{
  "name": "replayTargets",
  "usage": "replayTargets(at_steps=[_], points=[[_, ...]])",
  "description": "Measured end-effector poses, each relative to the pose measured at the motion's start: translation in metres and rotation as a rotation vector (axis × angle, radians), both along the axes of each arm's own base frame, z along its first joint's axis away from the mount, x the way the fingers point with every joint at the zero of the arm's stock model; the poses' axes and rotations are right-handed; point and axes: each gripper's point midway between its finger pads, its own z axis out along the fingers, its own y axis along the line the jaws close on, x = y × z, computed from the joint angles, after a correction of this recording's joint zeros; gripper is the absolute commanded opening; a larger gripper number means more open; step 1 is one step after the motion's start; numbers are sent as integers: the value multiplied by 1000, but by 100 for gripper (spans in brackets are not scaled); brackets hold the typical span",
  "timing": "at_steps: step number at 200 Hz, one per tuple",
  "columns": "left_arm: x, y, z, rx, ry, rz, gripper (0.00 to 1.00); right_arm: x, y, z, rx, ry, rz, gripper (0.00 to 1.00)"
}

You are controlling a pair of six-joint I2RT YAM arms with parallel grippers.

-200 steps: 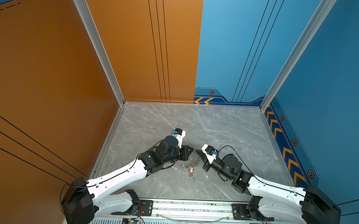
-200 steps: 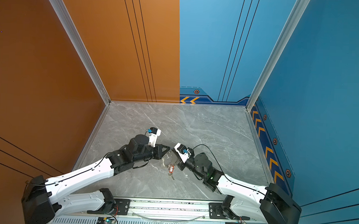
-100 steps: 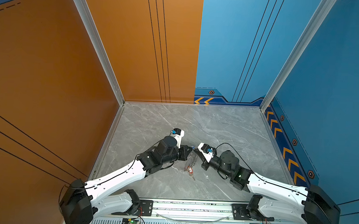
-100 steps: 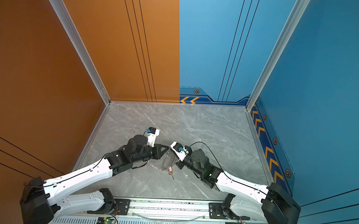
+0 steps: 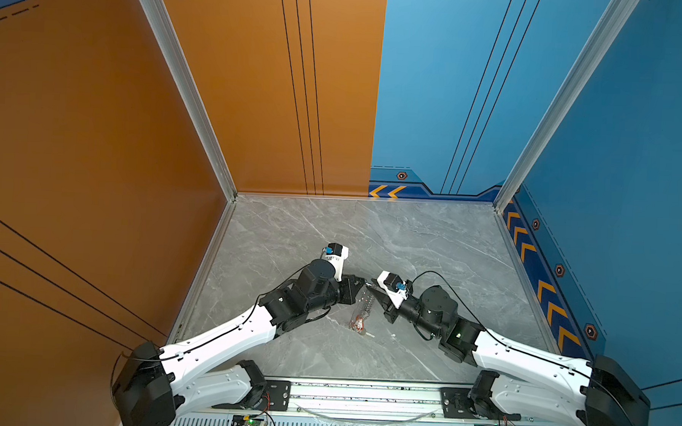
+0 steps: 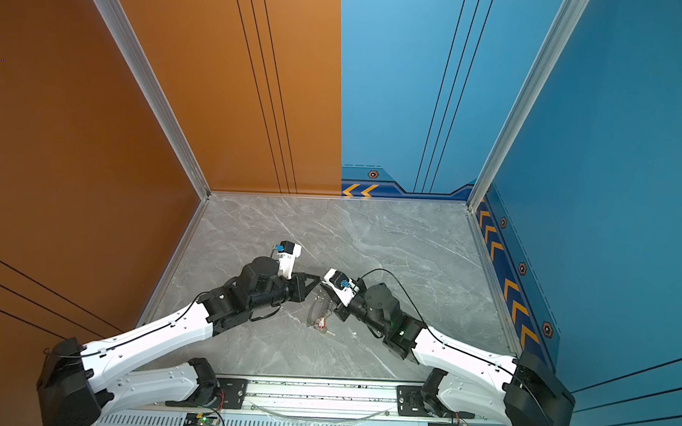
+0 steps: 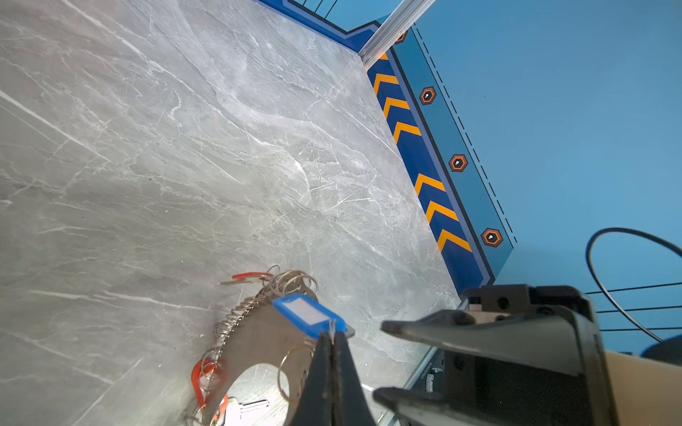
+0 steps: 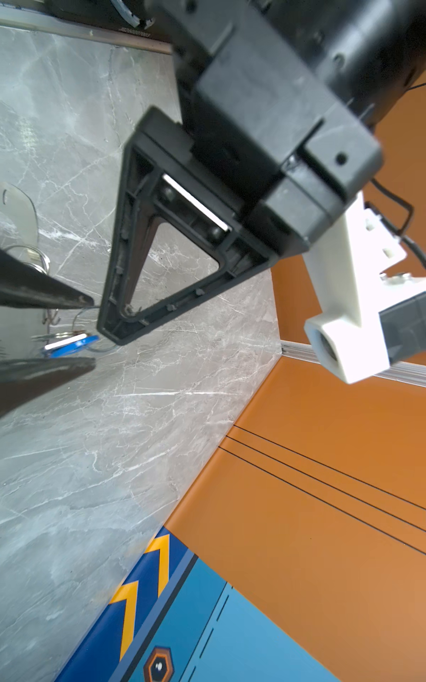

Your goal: Put the keys on the keyring

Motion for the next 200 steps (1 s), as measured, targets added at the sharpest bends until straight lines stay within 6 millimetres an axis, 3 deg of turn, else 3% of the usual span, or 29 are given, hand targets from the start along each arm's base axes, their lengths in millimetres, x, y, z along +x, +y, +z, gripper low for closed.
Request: replayTargets(at_steps=[24, 44, 69, 129, 158, 200], points=[[3, 5, -2, 1, -3, 34, 0, -1, -10, 3, 67, 7, -52, 27], [5, 11, -5, 1, -1, 73, 0, -3, -15, -13, 105, 66, -105, 32], [9, 20, -12, 4, 5, 126, 0, -9, -9, -37, 109, 145, -160, 60], [21, 32, -12, -9, -1, 231, 0, -32, 26, -94, -3, 249, -188, 62], [24, 37, -12, -2, -9, 262, 0, -42, 44, -94, -5, 241, -172, 63], [27, 41, -12, 4, -16, 288, 0, -43, 51, -78, 29, 214, -198, 65]])
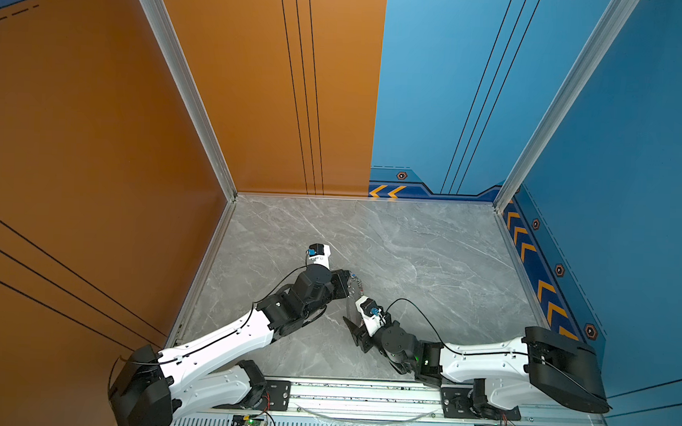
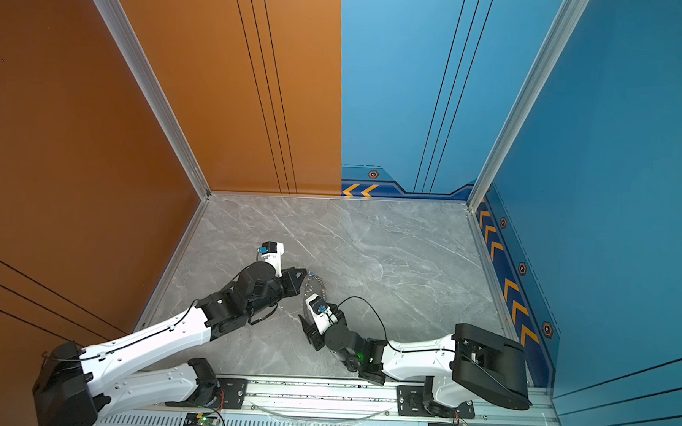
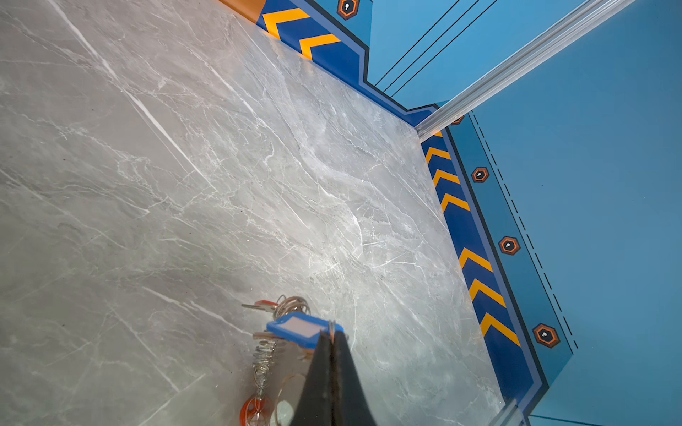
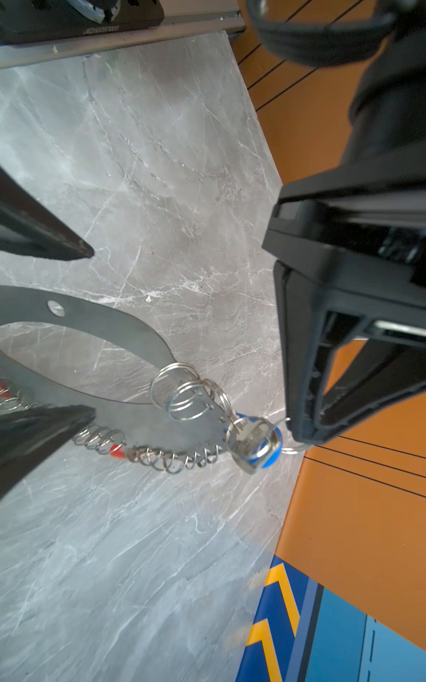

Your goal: Put the keys on the keyring

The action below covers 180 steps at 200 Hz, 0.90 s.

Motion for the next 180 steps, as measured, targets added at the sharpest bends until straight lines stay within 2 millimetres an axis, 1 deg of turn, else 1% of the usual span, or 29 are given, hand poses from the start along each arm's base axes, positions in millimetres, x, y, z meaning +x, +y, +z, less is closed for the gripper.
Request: replayTargets(at_steps=[27, 48, 74, 104, 125, 154, 180], points=[[0, 1, 0, 2, -2, 6, 0, 6, 7, 8, -12, -14, -48, 64], [0, 3, 1, 3, -5, 12, 0, 12, 11, 3, -59, -15, -89, 62], [-1, 9, 1, 12, -6, 28, 0, 17, 8, -6, -132, -17, -144, 58], [-1, 16, -1, 33, -5, 55, 0, 18, 5, -12, -205, -29, -182, 49], [-1, 22, -4, 56, 1, 75, 0, 19, 0, -15, -233, -35, -199, 43], [0, 29, -9, 85, 10, 100, 0, 19, -1, -17, -253, -39, -195, 35], [-1, 31, -12, 100, 17, 106, 0, 19, -1, -17, -265, -47, -190, 30]])
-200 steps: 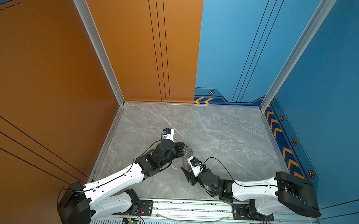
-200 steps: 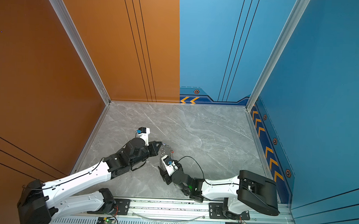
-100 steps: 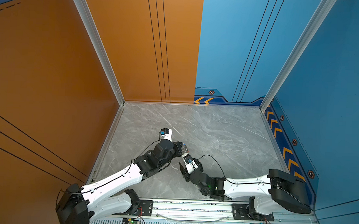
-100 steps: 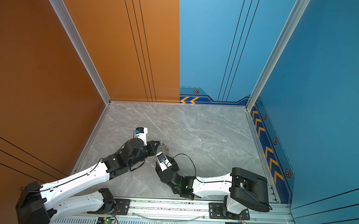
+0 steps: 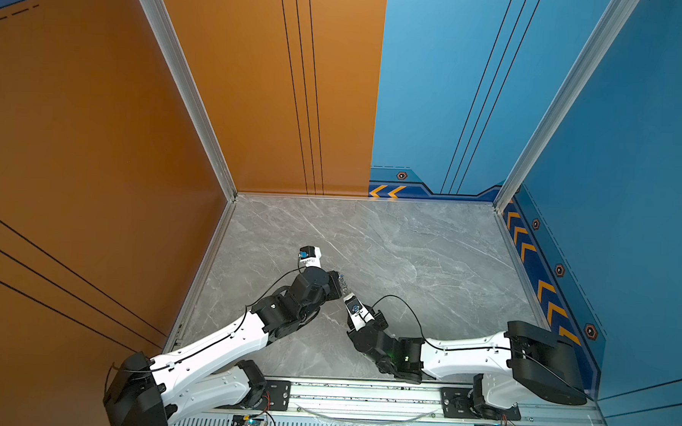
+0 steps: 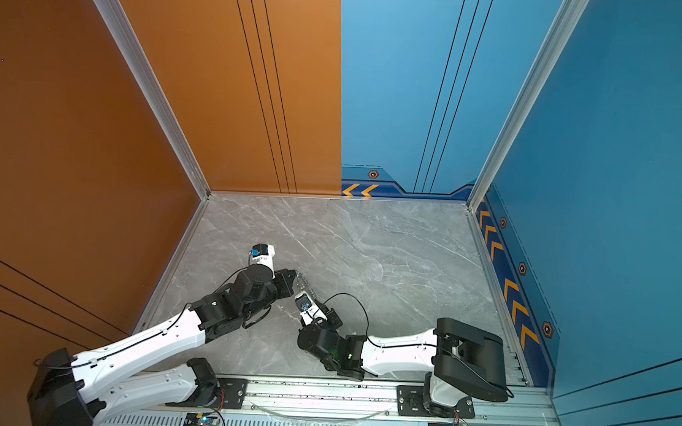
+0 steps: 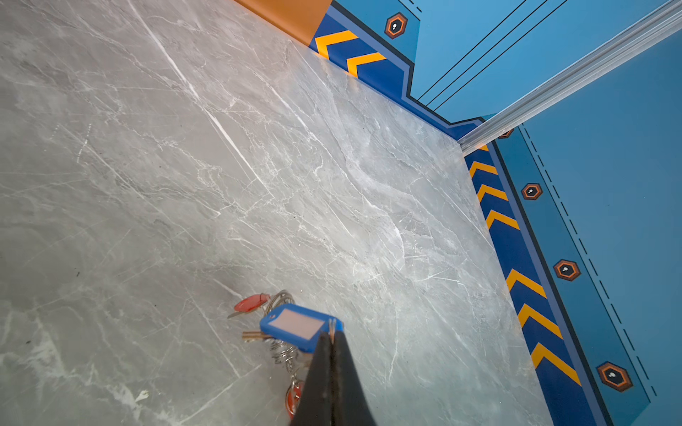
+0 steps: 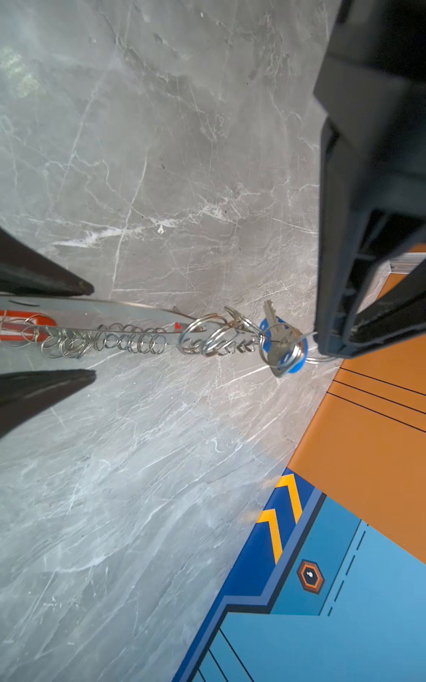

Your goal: Put the keys on the keyring

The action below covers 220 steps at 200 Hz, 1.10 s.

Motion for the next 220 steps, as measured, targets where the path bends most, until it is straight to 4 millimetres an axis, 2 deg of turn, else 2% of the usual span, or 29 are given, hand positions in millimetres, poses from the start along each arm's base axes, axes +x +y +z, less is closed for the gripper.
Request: replayTargets(at_steps=[36, 66, 82, 132, 176, 193, 220], points=[[-1, 1, -2, 8, 6, 3, 0, 0, 1, -1, -12, 1, 15, 27], [-1, 1, -2, 9, 7, 3, 0, 3, 1, -4, -16, 12, 21, 34], [-1, 2, -2, 9, 7, 3, 0, 6, 0, -7, -20, 21, 21, 33], [-2, 3, -1, 16, 11, 3, 0, 10, 1, -15, -39, 38, 33, 25], [3, 18, -5, 62, 24, 38, 0, 5, 4, -17, -87, 38, 88, 9], [6, 26, -9, 82, 35, 58, 0, 2, 3, -11, -103, 32, 112, 0], [13, 36, -14, 102, 48, 81, 2, -2, 0, 0, -107, 32, 146, 0]])
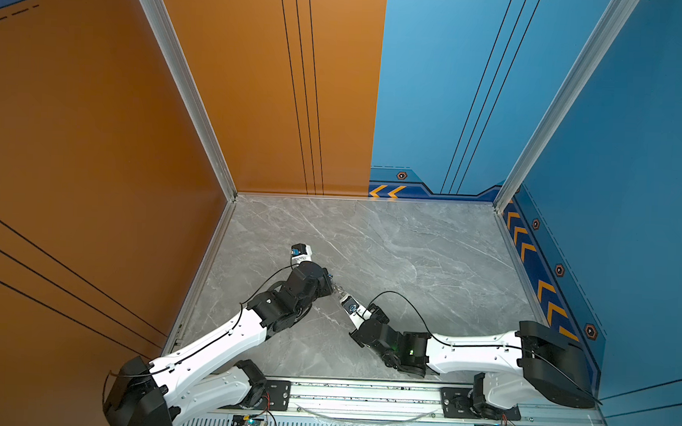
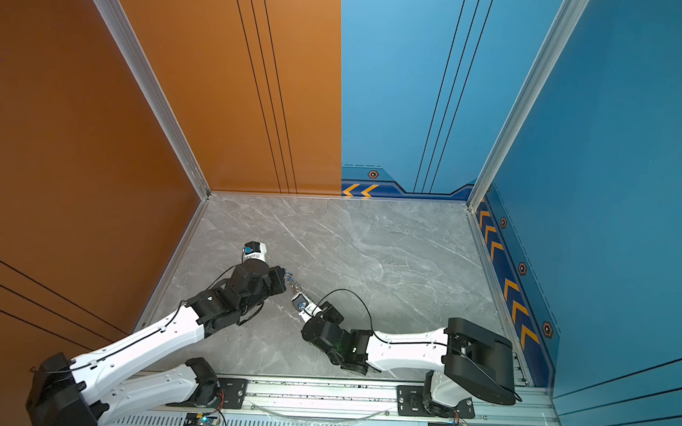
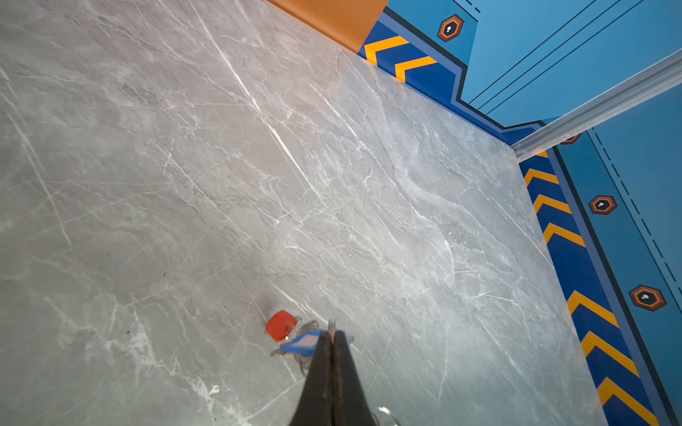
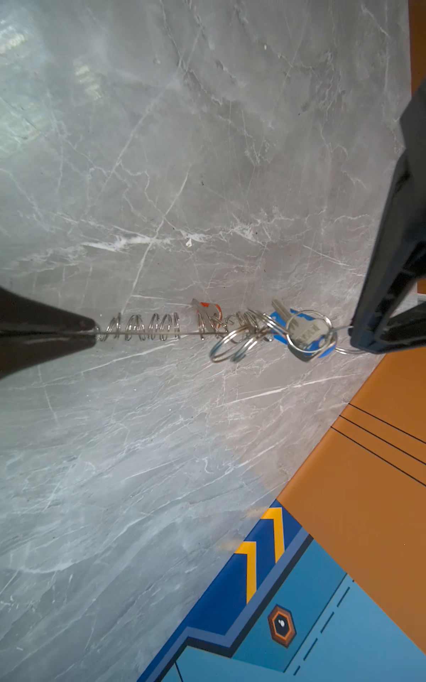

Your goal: Put the keys on the keyring

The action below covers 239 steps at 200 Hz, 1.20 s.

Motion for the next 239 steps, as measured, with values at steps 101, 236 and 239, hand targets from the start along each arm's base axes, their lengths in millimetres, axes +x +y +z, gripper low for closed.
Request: replayTargets(at_steps=[101, 236, 239], points=[[11, 22, -1, -16, 6, -12, 39, 14, -32, 15, -78, 79, -1, 0], [-14, 117, -26, 129, -49, 121, 62, 134, -170, 51, -309, 245, -498, 0], [-15, 118, -26, 129, -49, 122, 63, 136, -173, 49, -327, 249, -511, 0]])
